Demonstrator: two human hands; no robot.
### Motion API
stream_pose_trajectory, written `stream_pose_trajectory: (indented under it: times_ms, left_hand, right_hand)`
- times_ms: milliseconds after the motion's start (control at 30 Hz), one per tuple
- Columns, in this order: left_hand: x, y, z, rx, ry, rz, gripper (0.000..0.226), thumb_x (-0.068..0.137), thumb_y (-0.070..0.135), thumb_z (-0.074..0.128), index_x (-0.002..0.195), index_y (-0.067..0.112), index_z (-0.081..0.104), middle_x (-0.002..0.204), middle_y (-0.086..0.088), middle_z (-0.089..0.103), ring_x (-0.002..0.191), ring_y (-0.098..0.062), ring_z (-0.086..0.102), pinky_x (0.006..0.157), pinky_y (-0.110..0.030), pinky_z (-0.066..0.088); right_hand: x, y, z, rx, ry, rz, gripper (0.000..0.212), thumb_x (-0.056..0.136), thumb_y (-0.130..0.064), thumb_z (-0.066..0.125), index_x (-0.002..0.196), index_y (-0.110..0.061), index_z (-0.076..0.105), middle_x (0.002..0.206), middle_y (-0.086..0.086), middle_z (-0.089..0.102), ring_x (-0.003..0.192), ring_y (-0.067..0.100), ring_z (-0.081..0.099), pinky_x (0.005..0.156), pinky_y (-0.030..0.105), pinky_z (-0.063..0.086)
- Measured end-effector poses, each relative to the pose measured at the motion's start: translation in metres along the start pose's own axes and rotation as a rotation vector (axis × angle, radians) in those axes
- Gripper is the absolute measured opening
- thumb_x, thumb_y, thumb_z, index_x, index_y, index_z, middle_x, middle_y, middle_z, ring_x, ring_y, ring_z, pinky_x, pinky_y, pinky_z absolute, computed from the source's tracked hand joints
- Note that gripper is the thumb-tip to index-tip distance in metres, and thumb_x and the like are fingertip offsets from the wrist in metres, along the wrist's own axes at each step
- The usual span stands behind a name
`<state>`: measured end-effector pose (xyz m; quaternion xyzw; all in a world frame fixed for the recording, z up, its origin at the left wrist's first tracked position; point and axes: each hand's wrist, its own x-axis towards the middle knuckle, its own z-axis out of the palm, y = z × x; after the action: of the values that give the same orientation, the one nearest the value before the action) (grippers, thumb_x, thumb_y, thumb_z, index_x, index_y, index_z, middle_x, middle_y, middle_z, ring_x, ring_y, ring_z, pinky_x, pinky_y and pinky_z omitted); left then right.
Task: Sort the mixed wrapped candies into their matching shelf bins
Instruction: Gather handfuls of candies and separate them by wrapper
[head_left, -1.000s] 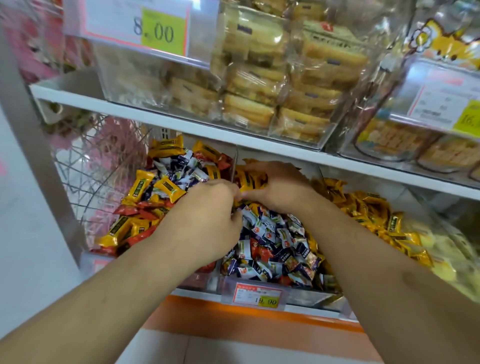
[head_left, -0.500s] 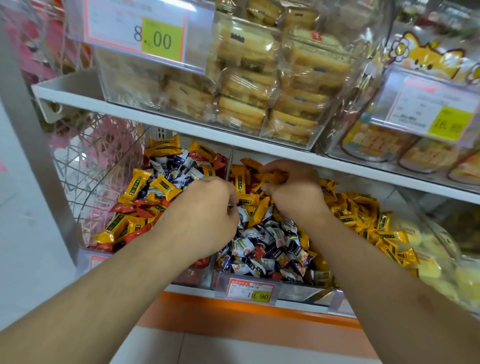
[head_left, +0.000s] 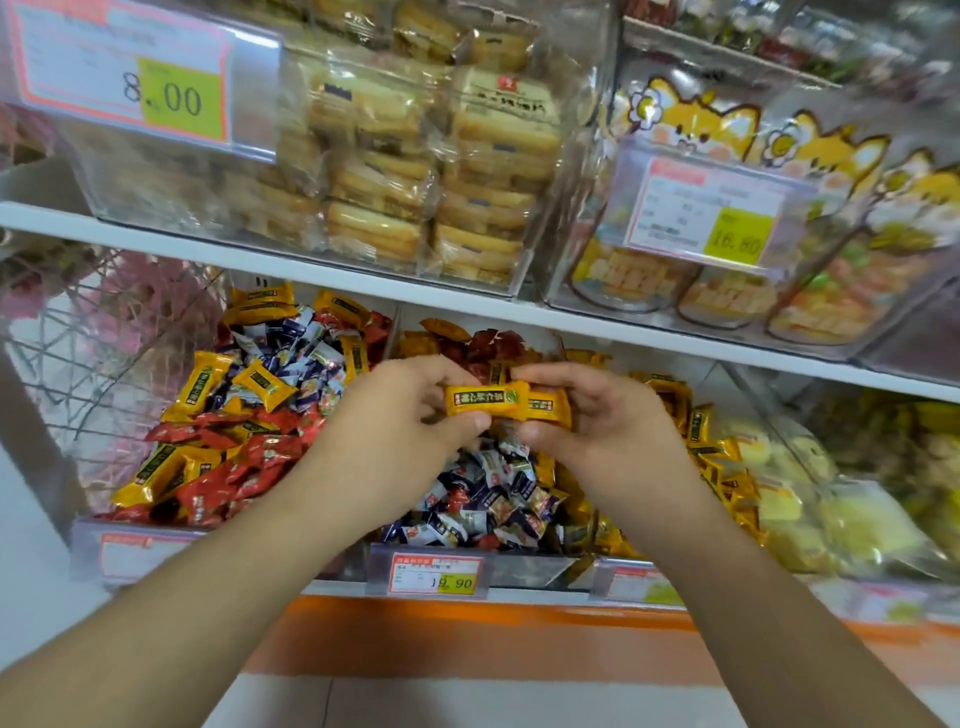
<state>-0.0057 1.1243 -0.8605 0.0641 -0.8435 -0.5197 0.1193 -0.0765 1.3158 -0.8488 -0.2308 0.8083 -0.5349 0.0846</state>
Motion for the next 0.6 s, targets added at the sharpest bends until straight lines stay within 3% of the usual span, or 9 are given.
stream_pose_trajectory:
  times_ms: [100, 200, 233, 300, 367, 433, 500, 600]
  left_hand:
    - [-0.002, 0.000, 0.004, 0.059, -0.026, -0.011, 0.006, 0.093, 0.036, 0.072, 0.097, 0.040, 0.069, 0.077, 0.018, 0.073, 0.084, -0.001, 0.071, 0.083, -0.040, 0.060]
    - [-0.004, 0.000, 0.007, 0.079, -0.023, -0.016, 0.007, 0.092, 0.043, 0.072, 0.098, 0.045, 0.068, 0.082, 0.023, 0.071, 0.090, 0.000, 0.069, 0.087, -0.040, 0.059]
    - [-0.005, 0.000, 0.009, 0.079, -0.028, -0.017, 0.008, 0.092, 0.043, 0.071, 0.098, 0.047, 0.067, 0.084, 0.023, 0.070, 0.089, -0.002, 0.069, 0.084, -0.041, 0.060]
    - [-0.006, 0.001, 0.013, 0.072, -0.052, -0.029, 0.014, 0.094, 0.040, 0.070, 0.100, 0.051, 0.065, 0.085, 0.015, 0.072, 0.081, -0.013, 0.072, 0.075, -0.047, 0.062]
    - [-0.007, 0.001, 0.016, 0.071, -0.088, -0.048, 0.019, 0.096, 0.036, 0.068, 0.105, 0.051, 0.062, 0.084, 0.013, 0.073, 0.077, -0.018, 0.072, 0.071, -0.049, 0.061]
    - [-0.010, 0.001, 0.019, 0.077, -0.124, -0.059, 0.021, 0.098, 0.032, 0.066, 0.113, 0.046, 0.062, 0.083, 0.016, 0.074, 0.083, -0.018, 0.073, 0.076, -0.049, 0.060]
    - [-0.011, 0.001, 0.021, 0.052, -0.142, -0.052, 0.020, 0.099, 0.027, 0.065, 0.114, 0.041, 0.064, 0.083, 0.014, 0.074, 0.085, -0.015, 0.072, 0.080, -0.048, 0.060]
    - [-0.013, 0.003, 0.025, -0.009, -0.164, -0.040, 0.025, 0.098, 0.022, 0.068, 0.117, 0.035, 0.061, 0.086, 0.002, 0.072, 0.086, -0.009, 0.072, 0.083, -0.045, 0.060]
  right_hand:
    - [-0.008, 0.015, -0.029, -0.068, 0.177, 0.071, 0.025, 0.091, -0.009, 0.079, 0.106, -0.029, 0.077, 0.091, -0.006, 0.079, 0.083, 0.016, 0.077, 0.079, 0.037, 0.062]
    - [-0.005, 0.034, -0.058, -0.308, 0.378, 0.082, 0.023, 0.094, -0.027, 0.077, 0.117, -0.031, 0.075, 0.089, -0.010, 0.075, 0.066, 0.014, 0.067, 0.053, 0.023, 0.051]
    - [-0.004, 0.038, -0.063, -0.401, 0.371, 0.102, 0.030, 0.095, -0.032, 0.076, 0.124, -0.032, 0.071, 0.099, -0.013, 0.072, 0.070, 0.014, 0.066, 0.054, 0.018, 0.048]
    - [-0.001, 0.041, -0.067, -0.539, 0.291, 0.151, 0.043, 0.096, -0.037, 0.073, 0.137, -0.032, 0.061, 0.124, -0.014, 0.063, 0.077, 0.019, 0.062, 0.063, 0.021, 0.047]
    - [-0.002, 0.036, -0.061, -0.616, 0.200, 0.092, 0.048, 0.096, -0.034, 0.071, 0.142, -0.033, 0.056, 0.141, -0.011, 0.054, 0.099, 0.017, 0.061, 0.079, 0.021, 0.045]
    - [-0.007, 0.024, -0.047, -0.581, 0.096, -0.040, 0.049, 0.096, -0.031, 0.072, 0.142, -0.036, 0.056, 0.142, -0.018, 0.052, 0.124, 0.004, 0.050, 0.094, 0.016, 0.037]
    - [-0.012, 0.014, -0.031, -0.528, -0.035, -0.134, 0.048, 0.095, -0.032, 0.074, 0.139, -0.038, 0.057, 0.137, -0.026, 0.055, 0.125, -0.008, 0.045, 0.097, 0.007, 0.034]
    - [-0.012, 0.015, -0.018, -0.613, -0.110, -0.245, 0.036, 0.095, -0.032, 0.075, 0.129, -0.036, 0.066, 0.119, -0.024, 0.064, 0.113, -0.005, 0.053, 0.094, 0.009, 0.038]
